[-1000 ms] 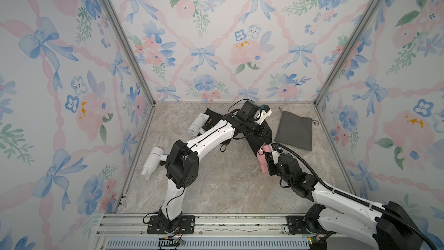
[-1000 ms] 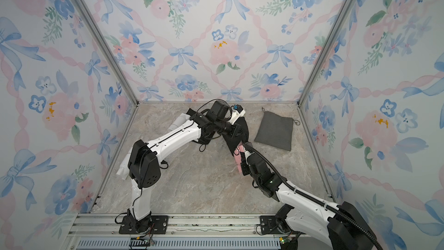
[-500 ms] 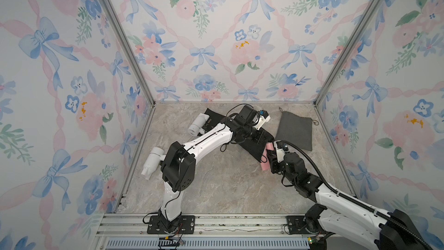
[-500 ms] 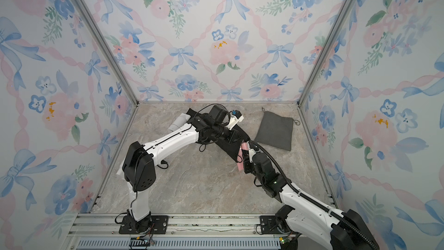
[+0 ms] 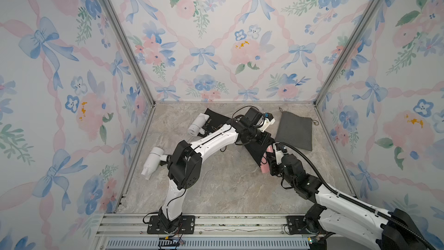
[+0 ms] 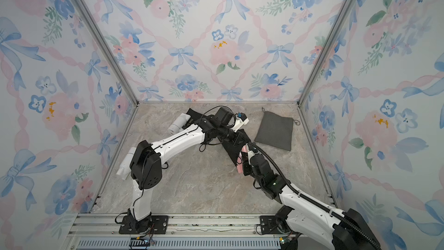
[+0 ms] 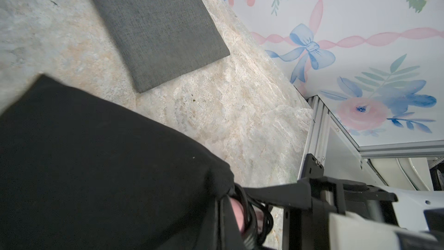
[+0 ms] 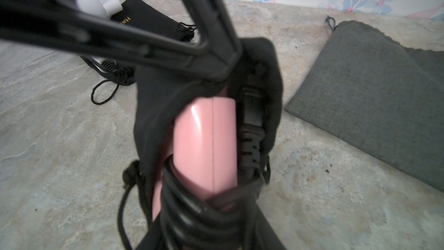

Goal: Pack away hair dryers
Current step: Place the hair dryer in the drawstring bag.

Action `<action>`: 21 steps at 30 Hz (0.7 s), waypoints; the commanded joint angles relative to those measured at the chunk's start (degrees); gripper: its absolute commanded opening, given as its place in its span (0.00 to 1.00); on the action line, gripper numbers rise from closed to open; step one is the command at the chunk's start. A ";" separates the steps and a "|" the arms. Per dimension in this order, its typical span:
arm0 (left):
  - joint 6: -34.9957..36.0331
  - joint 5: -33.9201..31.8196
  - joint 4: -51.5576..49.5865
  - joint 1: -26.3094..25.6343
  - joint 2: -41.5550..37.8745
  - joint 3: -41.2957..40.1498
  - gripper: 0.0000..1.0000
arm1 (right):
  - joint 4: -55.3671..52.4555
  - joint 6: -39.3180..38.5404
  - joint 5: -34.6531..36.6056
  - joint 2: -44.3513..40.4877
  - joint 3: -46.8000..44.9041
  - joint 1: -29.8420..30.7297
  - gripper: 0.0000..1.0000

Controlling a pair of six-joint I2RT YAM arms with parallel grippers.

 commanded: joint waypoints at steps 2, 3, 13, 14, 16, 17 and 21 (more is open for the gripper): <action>0.22 -0.10 0.55 0.38 1.35 2.16 0.00 | 3.20 1.54 4.10 -1.71 -0.70 2.09 0.32; 0.23 0.00 0.55 0.24 1.01 2.03 0.00 | 3.28 1.66 4.11 -1.74 -0.81 2.00 0.32; 1.52 -0.72 0.51 -0.89 -4.99 -3.17 0.00 | 6.22 2.53 -1.95 0.88 0.06 -3.35 0.32; 1.63 -0.91 0.59 -0.85 -5.73 -3.85 0.00 | 6.30 2.74 -2.64 1.08 0.06 -4.14 0.32; 1.81 -1.09 0.55 -0.76 -6.94 -4.94 0.00 | 6.30 3.24 -4.30 1.37 0.22 -5.37 0.32; 1.89 -1.10 0.55 -0.76 -7.33 -5.41 0.00 | 6.30 3.38 -4.75 1.51 0.18 -5.82 0.32; 1.90 -0.95 0.55 -0.82 -7.75 -5.81 0.00 | 7.09 4.18 -6.58 2.18 -0.02 -6.98 0.32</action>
